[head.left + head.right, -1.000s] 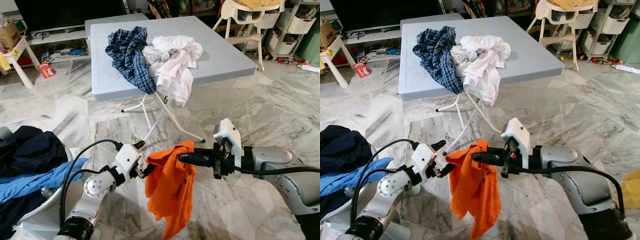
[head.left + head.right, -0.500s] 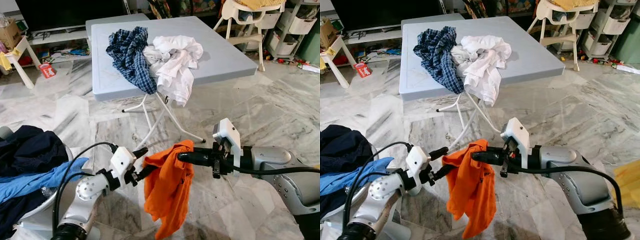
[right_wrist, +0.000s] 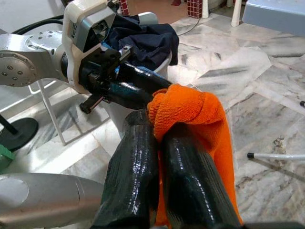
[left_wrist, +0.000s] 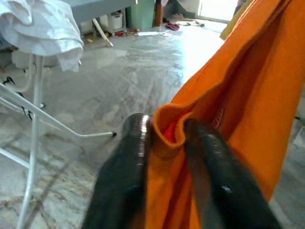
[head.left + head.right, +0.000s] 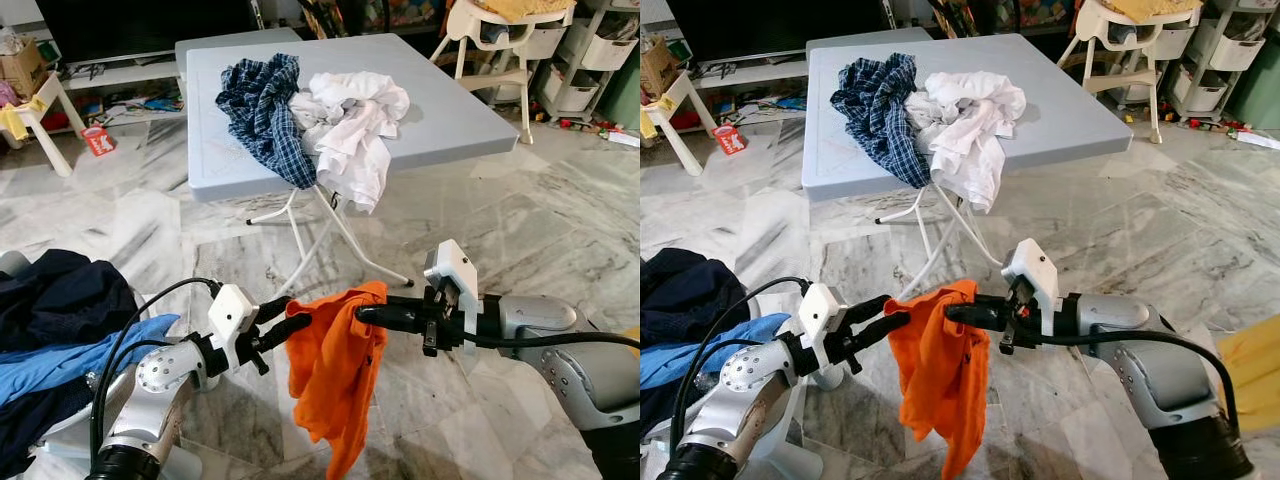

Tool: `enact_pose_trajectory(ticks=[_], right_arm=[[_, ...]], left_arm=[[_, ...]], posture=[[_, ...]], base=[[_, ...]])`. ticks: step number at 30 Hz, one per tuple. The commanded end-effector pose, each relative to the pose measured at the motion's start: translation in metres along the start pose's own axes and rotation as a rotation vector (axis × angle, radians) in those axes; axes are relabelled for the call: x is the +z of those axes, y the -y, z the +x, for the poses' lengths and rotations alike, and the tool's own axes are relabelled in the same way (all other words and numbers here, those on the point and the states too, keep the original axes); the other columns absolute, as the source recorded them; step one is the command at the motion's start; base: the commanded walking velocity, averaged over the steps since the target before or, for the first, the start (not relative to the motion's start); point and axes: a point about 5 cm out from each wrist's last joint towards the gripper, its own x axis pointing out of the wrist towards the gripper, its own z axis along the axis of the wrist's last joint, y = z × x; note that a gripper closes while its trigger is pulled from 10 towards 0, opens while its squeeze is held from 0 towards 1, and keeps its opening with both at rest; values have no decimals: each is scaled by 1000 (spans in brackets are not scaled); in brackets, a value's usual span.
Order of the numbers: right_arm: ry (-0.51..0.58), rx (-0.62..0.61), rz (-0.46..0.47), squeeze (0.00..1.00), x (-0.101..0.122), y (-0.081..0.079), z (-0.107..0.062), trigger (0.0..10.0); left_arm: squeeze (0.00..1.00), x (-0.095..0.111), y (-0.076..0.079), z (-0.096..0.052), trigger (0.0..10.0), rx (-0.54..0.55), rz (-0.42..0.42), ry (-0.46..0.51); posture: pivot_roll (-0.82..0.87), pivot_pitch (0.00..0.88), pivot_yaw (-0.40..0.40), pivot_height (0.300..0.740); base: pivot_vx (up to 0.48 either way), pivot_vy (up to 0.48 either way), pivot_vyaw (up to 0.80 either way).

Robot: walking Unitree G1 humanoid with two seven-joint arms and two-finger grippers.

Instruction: Hang hanger

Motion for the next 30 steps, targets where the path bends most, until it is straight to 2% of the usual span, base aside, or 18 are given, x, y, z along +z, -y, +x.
enact_pose_trajectory(ticks=[1,7,17,22,23,24,30], right_arm=[[13,4,-29,0,5,0,1,0],[19,6,-35,0,5,0,2,0],[24,14,-36,0,6,-1,4,0],[30,17,-35,0,6,0,5,0],[30,18,-36,0,7,0,5,0],[31,19,-36,0,7,0,5,0],[31,22,-40,0,9,-1,4,0]], left_arm=[[0,3,-2,-4,0,1,-1,4],[0,-4,-4,-5,0,19,-33,-25],[0,-5,-2,-7,0,13,-8,-39],[0,-8,-6,-11,0,73,36,-60],[0,-10,-7,-11,2078,84,23,-60],[1000,-11,-7,-11,10000,95,16,-61],[1000,-27,-1,-6,10000,114,-20,-90]], posture=[[-137,52,36,740],[-139,47,41,740],[-130,43,38,740],[-125,39,37,740],[-125,39,37,740],[-128,39,36,740],[-147,44,29,740]], base=[[0,0,0],[0,0,0],[0,0,0],[0,0,0],[0,0,0],[0,0,0],[0,0,0]])
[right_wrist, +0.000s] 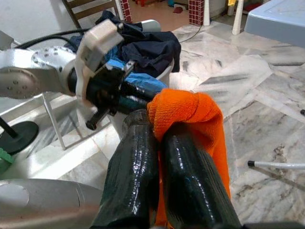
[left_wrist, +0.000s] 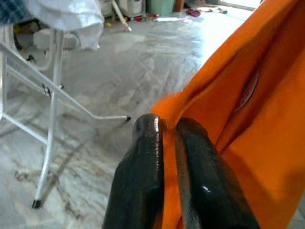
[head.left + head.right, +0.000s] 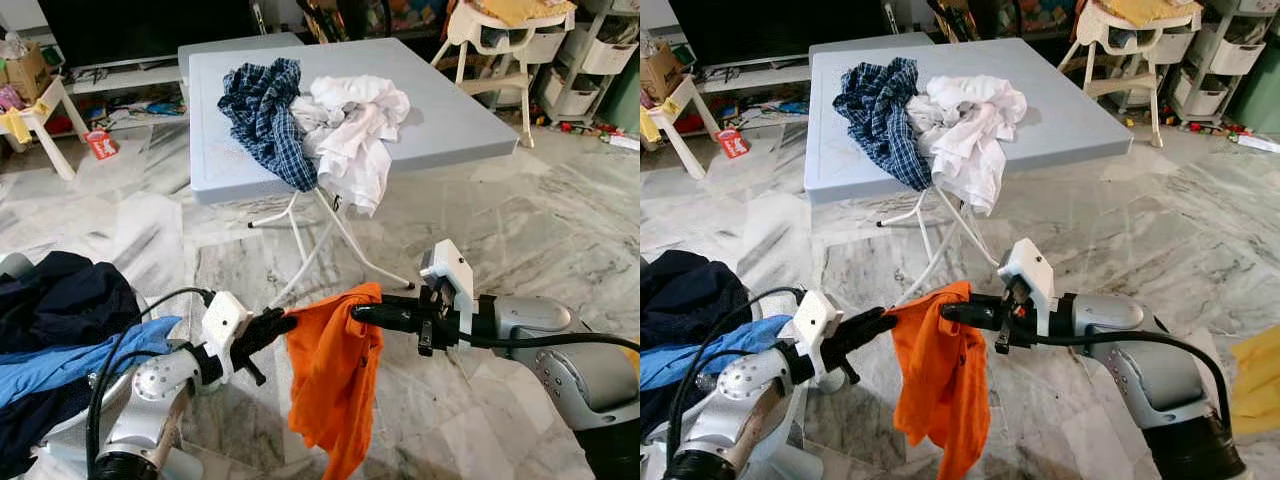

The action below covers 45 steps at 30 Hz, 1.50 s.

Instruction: Hang hanger

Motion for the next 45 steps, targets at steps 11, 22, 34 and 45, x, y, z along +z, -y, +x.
enact_pose_trajectory(ticks=[11,22,34,45], right_arm=[[2,11,-37,0,9,0,-4,0],[2,11,-37,0,9,0,-4,0],[-27,4,-35,0,13,-8,-21,0],[-20,11,-33,0,14,-12,-20,0]], left_arm=[[1000,-10,6,3,10000,-1,6,-31],[1000,-10,6,3,10000,-1,6,-31],[0,-21,12,25,10000,-33,29,-77],[0,-23,16,34,3608,-47,32,-87]], posture=[[-163,49,25,740],[-163,49,25,740],[-274,73,28,740],[-251,66,31,740]], base=[[0,0,0],[0,0,0],[0,0,0],[0,0,0]])
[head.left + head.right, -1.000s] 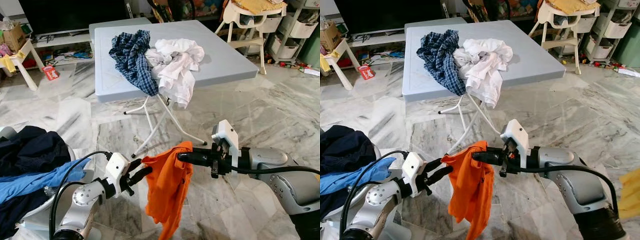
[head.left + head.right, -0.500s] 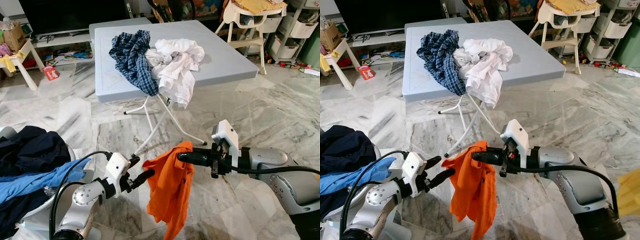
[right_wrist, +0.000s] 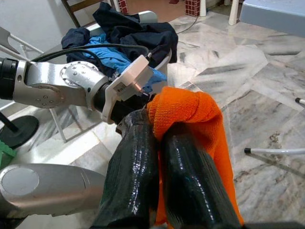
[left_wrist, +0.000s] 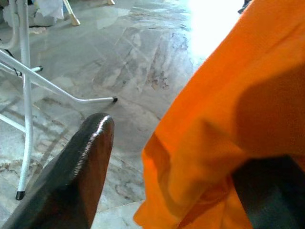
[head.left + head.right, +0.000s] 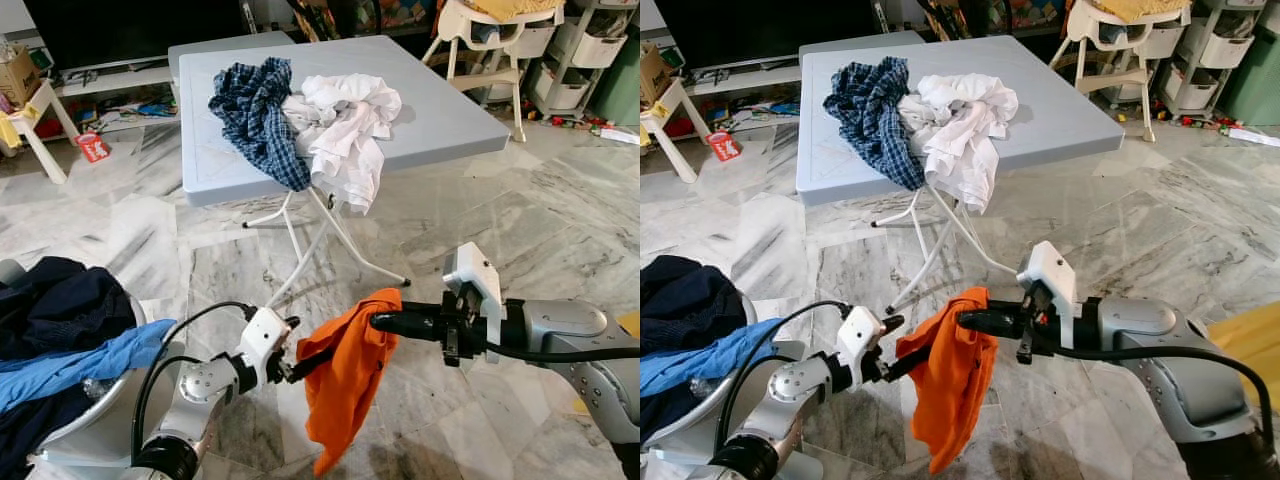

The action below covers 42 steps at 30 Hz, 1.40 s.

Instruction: Hang hanger

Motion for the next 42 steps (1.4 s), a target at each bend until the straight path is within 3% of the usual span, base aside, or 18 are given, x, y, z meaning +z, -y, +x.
enact_pose_trajectory(ticks=[1,9,26,42], right_arm=[[21,15,-31,0,8,-3,1,0],[15,7,-24,0,7,-2,0,0],[19,1,-18,0,1,4,8,0],[35,-20,-34,0,-3,20,20,0]], left_arm=[[0,-2,-1,0,0,-1,-2,0],[0,4,0,5,0,-13,-28,53],[0,7,-10,-3,0,-13,-51,93],[0,12,-18,-25,0,-21,-47,132]], posture=[[-251,66,31,740],[-247,59,31,740],[-203,40,29,740],[-130,23,26,740]], base=[[0,0,0],[0,0,0],[0,0,0],[0,0,0]])
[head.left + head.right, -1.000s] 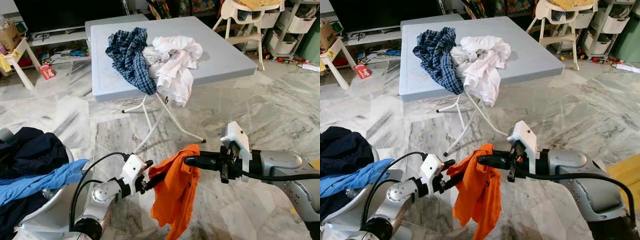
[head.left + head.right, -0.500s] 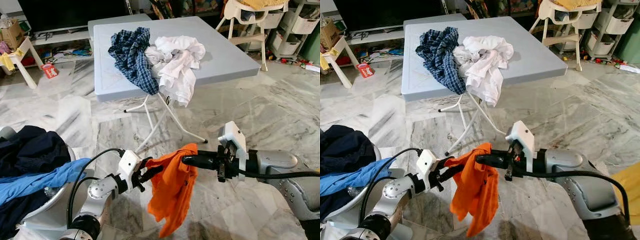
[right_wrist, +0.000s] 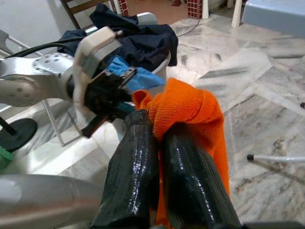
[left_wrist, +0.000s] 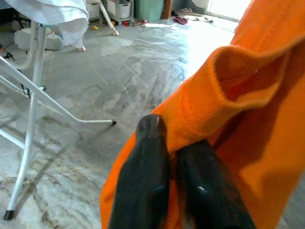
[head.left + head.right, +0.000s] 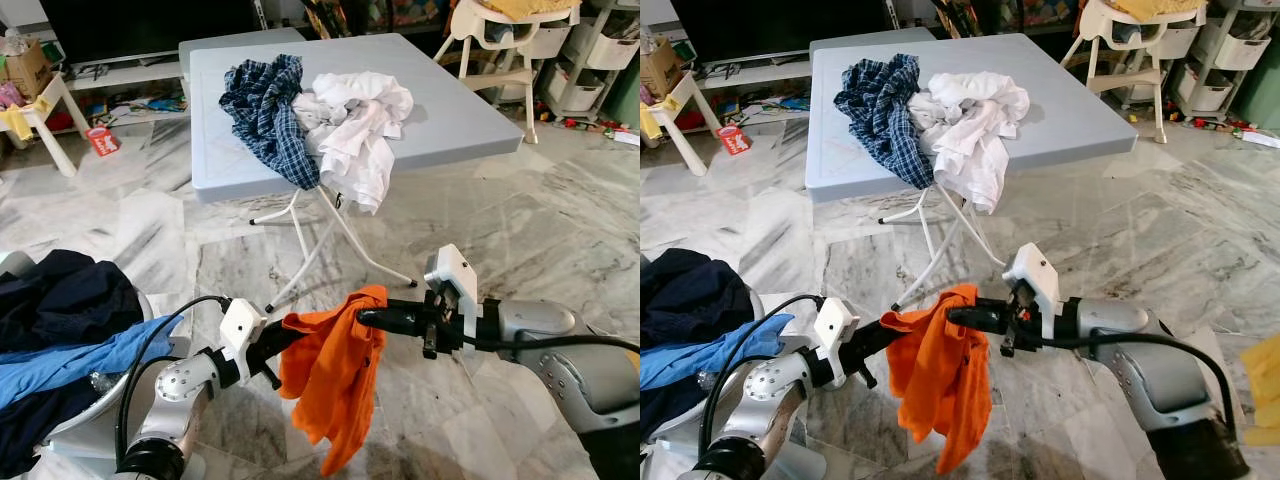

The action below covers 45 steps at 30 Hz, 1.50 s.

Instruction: Hang hanger

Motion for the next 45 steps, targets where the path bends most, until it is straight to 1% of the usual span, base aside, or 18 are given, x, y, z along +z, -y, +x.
enact_pose_trajectory(ticks=[1,7,13,14,15,16,17,18,19,20,28,31,34,35,36,40,42,45], right_arm=[[10,-1,-42,0,6,4,1,0],[-7,-85,-68,0,0,15,4,0],[-61,-156,-89,0,-25,16,21,0],[-79,-149,-91,0,-32,14,26,2353],[-89,-141,-93,0,-37,12,29,2353],[-100,-134,-101,0,-43,11,37,9647],[-97,-146,-90,0,-45,11,41,10000],[-99,-175,-85,0,-47,15,47,10000],[-97,-177,-90,859,-46,16,49,10000],[-85,-191,-84,1000,-47,19,51,10000],[-82,-307,-100,1000,-51,28,52,10000],[-144,-444,-154,1000,-62,40,46,10000],[-65,-584,-118,1000,-58,49,43,10000],[-25,-677,-89,1000,-56,54,42,10000],[-25,-677,-89,1000,-56,54,42,10000],[11,-788,-21,1000,-61,52,47,10000],[72,-813,14,1000,-63,43,51,10000],[78,-859,18,1000,-66,42,50,10000]], left_arm=[[0,2,-3,-5,0,3,5,-3],[0,14,8,-10,0,-105,86,-20],[0,29,2,-21,0,-85,161,-6],[0,31,-1,-24,0,-65,162,-10],[0,31,-2,-26,0,-52,160,-15],[0,32,-5,-32,0,-33,155,-29],[0,31,-7,-35,0,-20,148,-35],[0,32,-8,-38,0,-3,139,-47],[0,34,-9,-39,0,7,127,-39],[0,35,-11,-39,0,22,88,-21],[0,49,-8,-33,0,21,61,20],[0,59,-8,-30,0,57,29,71],[0,58,-9,-26,0,96,-5,70],[0,51,-10,-25,0,136,-20,19],[0,51,-10,-25,0,136,-20,19],[0,38,-19,-32,0,365,-75,25],[0,30,-18,-36,0,515,-135,46],[0,28,-17,-37,0,572,-132,49]], posture=[[-128,20,28,740],[-109,31,31,740],[-65,27,12,740],[-49,13,7,740],[-49,13,7,740],[-31,0,0,740],[-11,0,9,740],[12,0,7,740],[16,0,12,740],[1,0,18,740],[20,0,15,740],[18,0,35,740],[22,0,37,740],[27,0,28,740],[27,0,28,740],[23,0,16,740],[7,0,4,740],[11,0,-6,740]], base=[[0,0,0],[0,0,0],[0,0,0],[0,0,0],[0,0,0],[0,0,0],[0,0,0],[0,0,0],[0,0,0],[0,0,0],[0,0,0],[0,0,0],[0,0,0],[0,0,0],[0,0,0],[0,0,0],[0,0,0],[0,0,0]])
